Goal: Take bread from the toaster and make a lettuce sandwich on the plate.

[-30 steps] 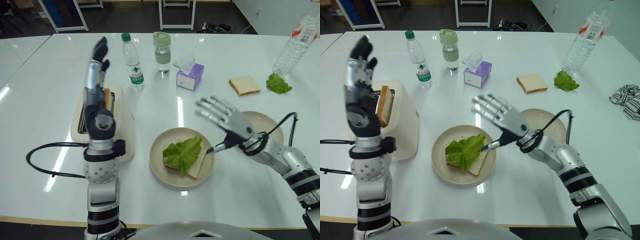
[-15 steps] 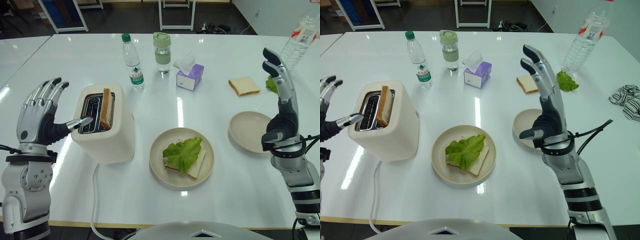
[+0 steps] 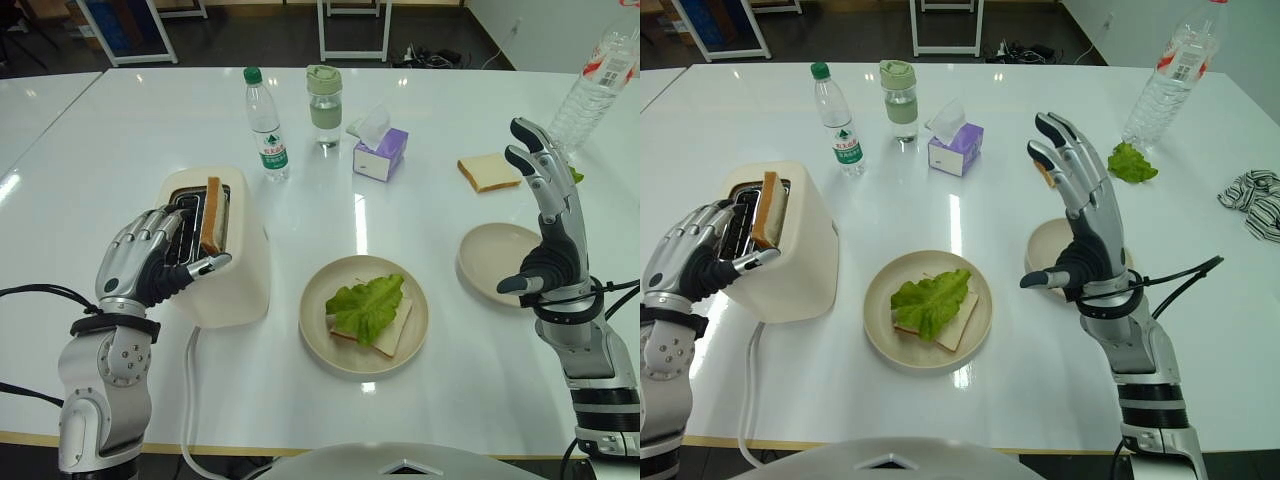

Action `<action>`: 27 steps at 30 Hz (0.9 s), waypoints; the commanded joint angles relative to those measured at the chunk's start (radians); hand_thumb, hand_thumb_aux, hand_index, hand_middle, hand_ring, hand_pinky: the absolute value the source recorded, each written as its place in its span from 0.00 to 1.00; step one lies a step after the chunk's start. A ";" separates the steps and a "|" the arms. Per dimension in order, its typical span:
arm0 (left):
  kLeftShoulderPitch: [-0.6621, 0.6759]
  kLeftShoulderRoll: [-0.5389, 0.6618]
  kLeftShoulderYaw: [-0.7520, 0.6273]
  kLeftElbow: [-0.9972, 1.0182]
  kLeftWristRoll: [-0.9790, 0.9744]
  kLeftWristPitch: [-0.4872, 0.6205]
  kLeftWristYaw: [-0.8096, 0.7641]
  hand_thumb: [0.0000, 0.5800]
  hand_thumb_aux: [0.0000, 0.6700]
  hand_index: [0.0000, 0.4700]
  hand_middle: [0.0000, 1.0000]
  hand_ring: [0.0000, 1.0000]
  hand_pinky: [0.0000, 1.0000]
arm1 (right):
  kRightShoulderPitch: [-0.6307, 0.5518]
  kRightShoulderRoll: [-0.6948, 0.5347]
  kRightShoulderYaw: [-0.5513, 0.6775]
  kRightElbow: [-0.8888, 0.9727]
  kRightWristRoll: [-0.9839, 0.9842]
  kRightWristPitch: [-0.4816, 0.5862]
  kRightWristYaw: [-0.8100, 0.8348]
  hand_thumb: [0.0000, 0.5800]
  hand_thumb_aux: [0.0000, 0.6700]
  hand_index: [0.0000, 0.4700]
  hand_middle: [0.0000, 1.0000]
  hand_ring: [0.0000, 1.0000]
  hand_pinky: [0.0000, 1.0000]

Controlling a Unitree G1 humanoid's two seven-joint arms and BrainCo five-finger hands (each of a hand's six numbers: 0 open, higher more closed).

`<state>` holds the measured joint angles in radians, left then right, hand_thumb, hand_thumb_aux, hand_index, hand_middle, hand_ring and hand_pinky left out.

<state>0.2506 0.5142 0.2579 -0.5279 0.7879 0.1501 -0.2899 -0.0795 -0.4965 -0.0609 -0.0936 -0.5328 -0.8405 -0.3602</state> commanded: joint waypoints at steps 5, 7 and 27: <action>-0.046 0.002 -0.079 0.033 0.059 0.044 0.001 0.00 0.00 0.00 0.00 0.00 0.00 | 0.013 0.023 -0.029 0.033 -0.055 -0.024 -0.001 0.00 0.00 0.00 0.00 0.00 0.00; -0.060 0.007 -0.093 0.059 0.080 0.051 0.011 0.00 0.00 0.00 0.00 0.00 0.00 | 0.019 0.028 -0.031 0.037 -0.065 -0.029 -0.003 0.00 0.00 0.00 0.00 0.00 0.00; -0.162 -0.023 -0.045 0.122 -0.235 -0.010 0.073 1.00 1.00 1.00 0.00 0.00 0.00 | 0.063 0.046 -0.047 0.052 -0.102 -0.047 -0.015 0.00 0.00 0.00 0.00 0.00 0.00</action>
<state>0.0842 0.4899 0.2069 -0.3858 0.6089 0.1732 -0.2027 -0.0175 -0.4523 -0.1081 -0.0537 -0.6180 -0.8830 -0.3766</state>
